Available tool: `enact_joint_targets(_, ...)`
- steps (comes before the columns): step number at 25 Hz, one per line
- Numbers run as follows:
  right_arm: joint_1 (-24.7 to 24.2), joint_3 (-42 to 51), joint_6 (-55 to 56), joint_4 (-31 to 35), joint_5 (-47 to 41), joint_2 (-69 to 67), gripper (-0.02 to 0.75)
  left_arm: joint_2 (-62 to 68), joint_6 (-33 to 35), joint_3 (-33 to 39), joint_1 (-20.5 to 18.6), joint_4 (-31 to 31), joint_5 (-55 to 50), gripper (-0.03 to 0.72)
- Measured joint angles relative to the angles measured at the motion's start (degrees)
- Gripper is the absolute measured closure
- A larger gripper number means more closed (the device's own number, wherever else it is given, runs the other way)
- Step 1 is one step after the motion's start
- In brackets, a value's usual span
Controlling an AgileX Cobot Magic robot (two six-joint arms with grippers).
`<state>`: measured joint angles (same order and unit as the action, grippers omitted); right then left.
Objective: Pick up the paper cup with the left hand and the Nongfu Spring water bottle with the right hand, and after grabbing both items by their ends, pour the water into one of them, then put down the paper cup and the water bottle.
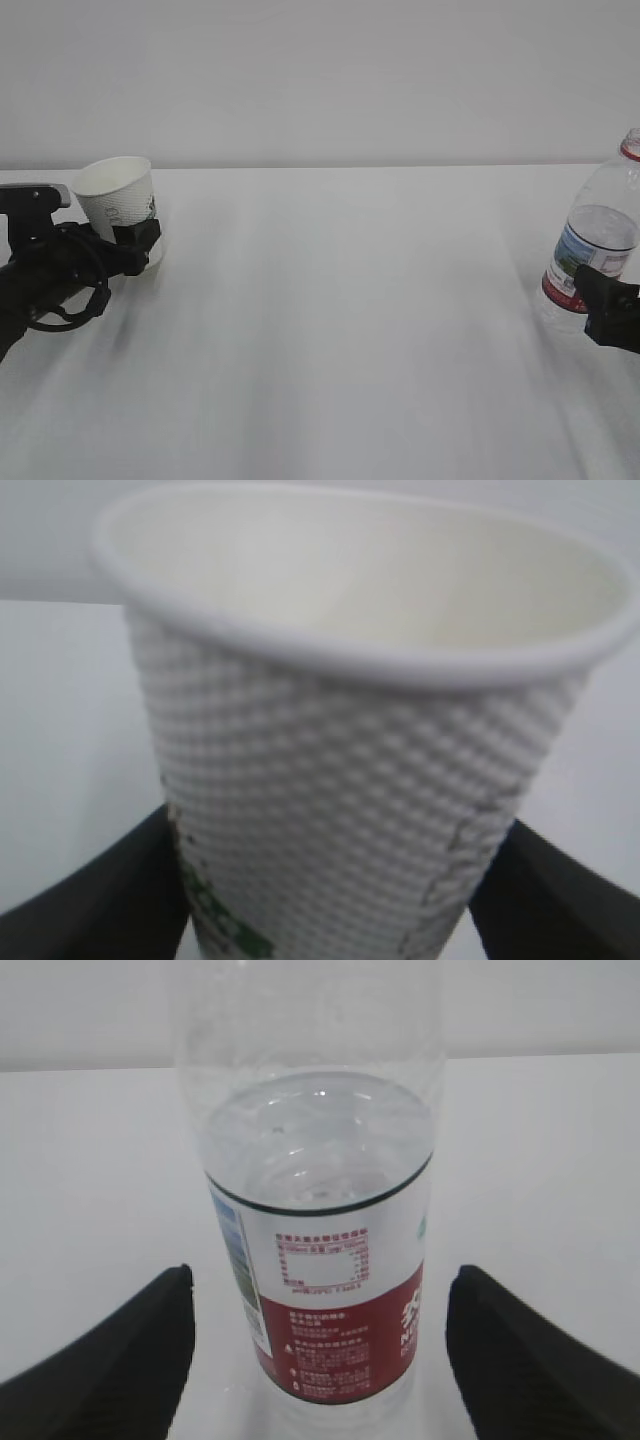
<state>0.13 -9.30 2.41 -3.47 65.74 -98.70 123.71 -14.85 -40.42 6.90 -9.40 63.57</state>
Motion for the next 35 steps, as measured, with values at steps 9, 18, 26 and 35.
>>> enact_joint_targets(9, 0.0, 0.0, 0.0, 0.8, 0.0, 0.0, 0.147, 0.0, 0.0, 0.4, 0.0, 0.0, 0.2, 0.096)
enact_joint_targets(18, 0.0, 0.0, 0.0, 1.1, 0.0, 0.0, 0.147, 0.0, 0.2, 3.1, 0.0, 0.0, 2.7, 0.092)
enact_joint_targets(26, 0.0, 0.0, 0.0, 1.2, 0.0, 0.0, 0.148, 0.0, -2.9, 3.2, 0.0, -1.7, 2.7, 0.048)
enact_joint_targets(35, 0.0, 0.0, 0.0, 1.3, 0.0, 0.0, 0.147, 0.0, -6.8, 3.2, 0.0, -2.3, 2.7, -0.003)
